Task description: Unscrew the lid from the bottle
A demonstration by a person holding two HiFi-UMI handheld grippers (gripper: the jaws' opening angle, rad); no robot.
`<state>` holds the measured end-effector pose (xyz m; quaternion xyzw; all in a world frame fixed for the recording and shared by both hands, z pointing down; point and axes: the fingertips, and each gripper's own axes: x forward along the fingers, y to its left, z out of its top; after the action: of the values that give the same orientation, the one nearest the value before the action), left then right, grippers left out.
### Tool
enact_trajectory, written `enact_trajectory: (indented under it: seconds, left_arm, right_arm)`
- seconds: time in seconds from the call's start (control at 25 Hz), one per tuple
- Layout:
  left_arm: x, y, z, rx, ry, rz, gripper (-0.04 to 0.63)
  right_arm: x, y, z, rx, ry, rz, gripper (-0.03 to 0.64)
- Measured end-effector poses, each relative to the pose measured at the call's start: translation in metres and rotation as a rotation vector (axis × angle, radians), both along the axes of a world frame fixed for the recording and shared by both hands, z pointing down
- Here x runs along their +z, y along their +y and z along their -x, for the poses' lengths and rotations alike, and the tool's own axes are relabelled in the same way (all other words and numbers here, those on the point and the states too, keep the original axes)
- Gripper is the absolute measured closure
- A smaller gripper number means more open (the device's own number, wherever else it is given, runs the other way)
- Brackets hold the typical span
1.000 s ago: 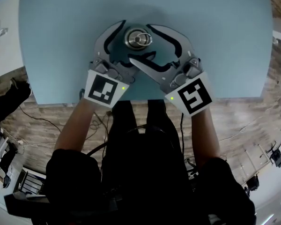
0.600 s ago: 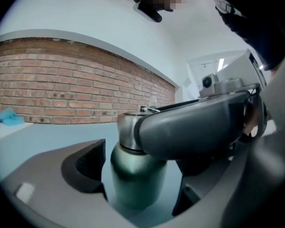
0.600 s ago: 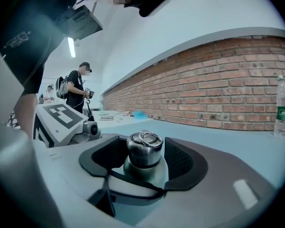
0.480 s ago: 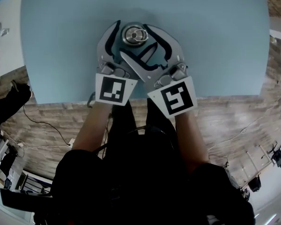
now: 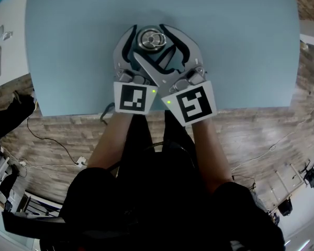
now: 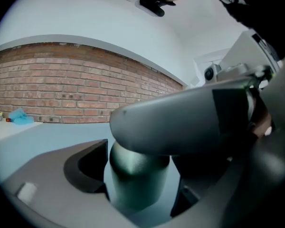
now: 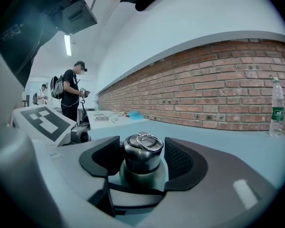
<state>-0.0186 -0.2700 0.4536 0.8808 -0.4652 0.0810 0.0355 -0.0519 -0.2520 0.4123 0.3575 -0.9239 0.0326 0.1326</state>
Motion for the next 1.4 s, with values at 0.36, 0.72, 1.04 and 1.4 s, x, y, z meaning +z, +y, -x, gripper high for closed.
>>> enact_trajectory:
  seconds: [0.36,0.72,1.04,1.4]
  left_arm:
    - [0.0014,-0.0045,0.0015,-0.006,-0.015,-0.018,0.233]
    - [0.0001,-0.0024,0.0001,0.032,-0.007,-0.030,0.227]
    - [-0.0016,-0.0013,-0.0007,0.129,-0.024,-0.045,0.227]
    - [0.0000,0.0010,-0.0006,0.243,-0.046,-0.034,0.226]
  right_arm:
    - [0.0029,-0.0032,0.0032,-0.008,0.028,-0.023,0.353]
    - [0.0019,-0.0005,0.0028,-0.068,0.006,-0.024,0.356]
    - [0.0029,0.0009,0.0053,-0.152,0.014,-0.014,0.356]
    - [0.0050,0.0033,0.0081,-0.262,0.032,-0.004,0.356]
